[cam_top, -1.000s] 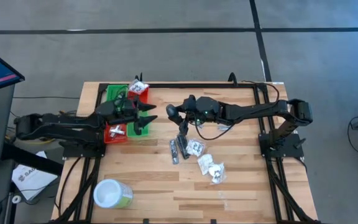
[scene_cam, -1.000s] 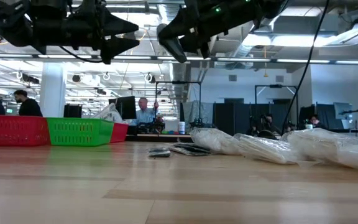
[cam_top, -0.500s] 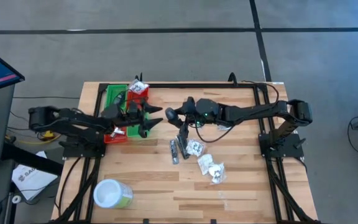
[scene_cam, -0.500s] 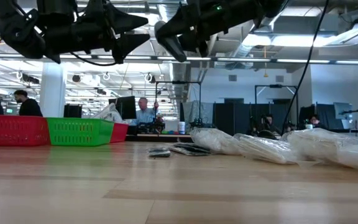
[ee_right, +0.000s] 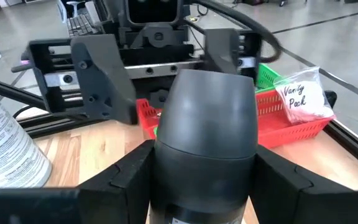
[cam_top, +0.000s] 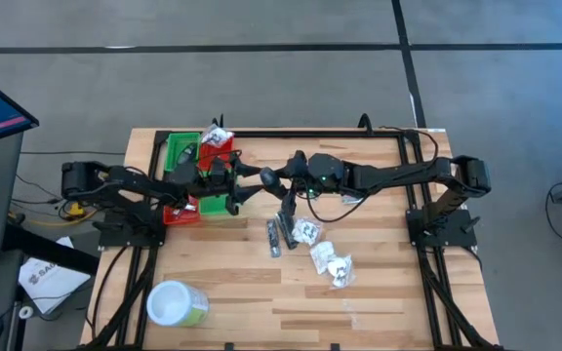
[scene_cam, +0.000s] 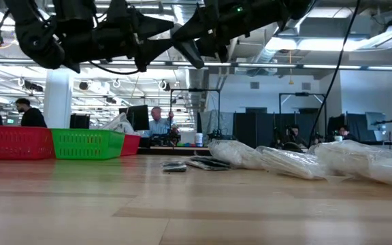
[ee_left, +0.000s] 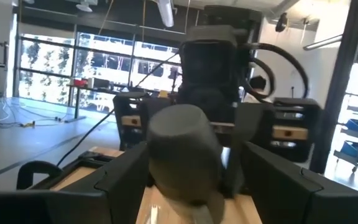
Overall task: Pick & Place Travel size toiletries
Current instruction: Put the gray deodorant into the top green bin
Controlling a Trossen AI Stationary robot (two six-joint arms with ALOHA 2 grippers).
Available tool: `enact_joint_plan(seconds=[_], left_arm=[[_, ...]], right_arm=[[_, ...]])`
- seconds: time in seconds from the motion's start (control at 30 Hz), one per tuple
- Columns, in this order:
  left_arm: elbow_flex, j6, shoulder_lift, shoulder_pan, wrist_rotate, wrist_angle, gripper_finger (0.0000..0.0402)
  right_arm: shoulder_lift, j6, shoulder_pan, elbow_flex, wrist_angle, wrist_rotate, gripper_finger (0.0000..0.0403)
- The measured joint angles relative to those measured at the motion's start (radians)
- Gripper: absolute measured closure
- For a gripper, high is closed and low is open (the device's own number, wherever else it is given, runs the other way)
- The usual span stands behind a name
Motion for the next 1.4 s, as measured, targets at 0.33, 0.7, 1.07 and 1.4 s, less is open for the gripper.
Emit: enact_joint_plan(seconds=[0.33, 0.7, 1.07, 1.4], left_arm=[[0.069, -0.018, 0.092, -0.001, 0.024, 0.002, 0.0156], [0.085, -0.027, 0.097, 0.000, 0.063, 0.002, 0.0210], [0.085, -0.024, 0.097, 0.000, 0.075, 0.001, 0.0210], [0.087, -0.037, 0.098, -0.003, 0.111, -0.006, 0.0210]], right_arm=[[0.001, 0.000, 0.000, 0.000, -0.015, -0.003, 0.0203], [0.001, -0.009, 0.001, 0.000, -0.011, -0.003, 0.0204], [0.001, -0.028, 0.013, 0.000, -0.012, 0.003, 0.0204], [0.001, -0.034, 0.021, 0.001, -0.033, -0.001, 0.0065]])
